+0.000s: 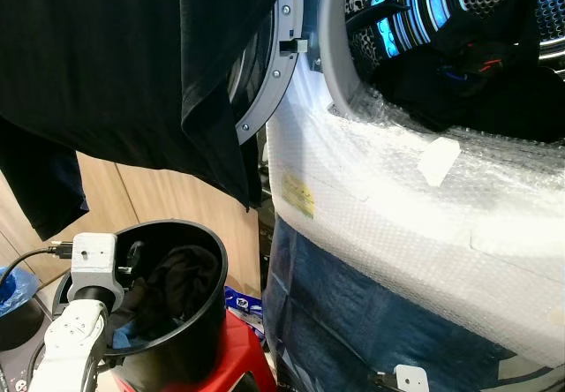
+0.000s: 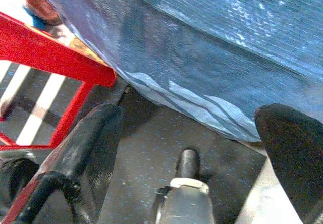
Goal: Clothes washing
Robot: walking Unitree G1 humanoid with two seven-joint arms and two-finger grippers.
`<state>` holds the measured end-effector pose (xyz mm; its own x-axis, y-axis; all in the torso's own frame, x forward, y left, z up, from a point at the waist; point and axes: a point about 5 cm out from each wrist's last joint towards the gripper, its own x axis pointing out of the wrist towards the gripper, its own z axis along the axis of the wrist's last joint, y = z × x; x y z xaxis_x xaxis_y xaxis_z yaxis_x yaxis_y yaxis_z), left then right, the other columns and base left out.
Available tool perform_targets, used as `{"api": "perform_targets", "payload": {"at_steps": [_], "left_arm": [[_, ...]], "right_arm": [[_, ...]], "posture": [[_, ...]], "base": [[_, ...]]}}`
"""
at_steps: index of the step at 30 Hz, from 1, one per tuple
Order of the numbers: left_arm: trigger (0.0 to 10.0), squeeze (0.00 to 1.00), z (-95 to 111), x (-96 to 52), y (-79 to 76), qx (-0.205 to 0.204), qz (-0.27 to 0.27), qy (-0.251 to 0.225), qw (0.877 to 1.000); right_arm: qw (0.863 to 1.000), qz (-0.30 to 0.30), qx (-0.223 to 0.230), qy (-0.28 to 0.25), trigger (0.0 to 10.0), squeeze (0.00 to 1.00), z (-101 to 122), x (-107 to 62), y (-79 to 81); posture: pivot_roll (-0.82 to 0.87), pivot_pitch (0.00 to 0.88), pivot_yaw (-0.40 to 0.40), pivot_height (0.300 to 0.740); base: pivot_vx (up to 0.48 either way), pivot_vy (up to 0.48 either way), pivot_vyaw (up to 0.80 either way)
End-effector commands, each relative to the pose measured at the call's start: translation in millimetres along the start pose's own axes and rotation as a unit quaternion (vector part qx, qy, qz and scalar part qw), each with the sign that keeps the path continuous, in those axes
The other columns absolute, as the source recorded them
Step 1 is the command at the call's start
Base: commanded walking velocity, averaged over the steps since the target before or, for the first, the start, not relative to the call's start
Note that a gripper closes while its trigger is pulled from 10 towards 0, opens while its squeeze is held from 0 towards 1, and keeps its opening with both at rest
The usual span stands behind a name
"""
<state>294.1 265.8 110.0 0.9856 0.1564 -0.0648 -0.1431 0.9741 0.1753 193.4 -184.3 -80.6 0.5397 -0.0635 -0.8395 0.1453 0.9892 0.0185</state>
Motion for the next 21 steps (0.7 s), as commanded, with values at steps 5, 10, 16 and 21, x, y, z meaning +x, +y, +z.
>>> {"api": "perform_targets", "payload": {"at_steps": [5, 10, 16, 21], "left_arm": [[10.0, 1.00, 2.0, 15.9, -11.2, 0.018, -0.088, 0.002, 0.996], [10.0, 1.00, -2.5, 28.6, -22.7, 0.060, -0.134, 0.014, 0.989], [10.0, 1.00, -16.3, 31.5, -35.7, 0.093, -0.200, 0.051, 0.974], [10.0, 1.00, -25.3, 29.7, -36.5, 0.114, -0.249, 0.082, 0.958]], "right_arm": [[1.000, -0.005, 0.001, 0.005, 10.0, 0.00, -2.5, 0.0, 2.1], [1.000, -0.011, -0.012, 0.010, 10.0, 0.00, -6.1, -0.9, -6.5], [0.999, -0.023, -0.039, 0.016, 10.0, 0.00, -12.8, -3.4, -23.1], [0.998, -0.029, -0.049, 0.022, 10.0, 0.00, -18.8, -5.4, -32.3]], "posture": [[0.10, 0.000, 0.018, 0.740], [0.06, 0.026, -0.018, 0.740], [0.03, 0.080, -0.055, 0.740], [0.02, 0.099, -0.068, 0.740]], "base": [[0.000, 0.000, 0.00], [0.000, 0.000, 0.00], [0.000, 0.000, 0.00], [0.000, 0.000, 0.00]]}}
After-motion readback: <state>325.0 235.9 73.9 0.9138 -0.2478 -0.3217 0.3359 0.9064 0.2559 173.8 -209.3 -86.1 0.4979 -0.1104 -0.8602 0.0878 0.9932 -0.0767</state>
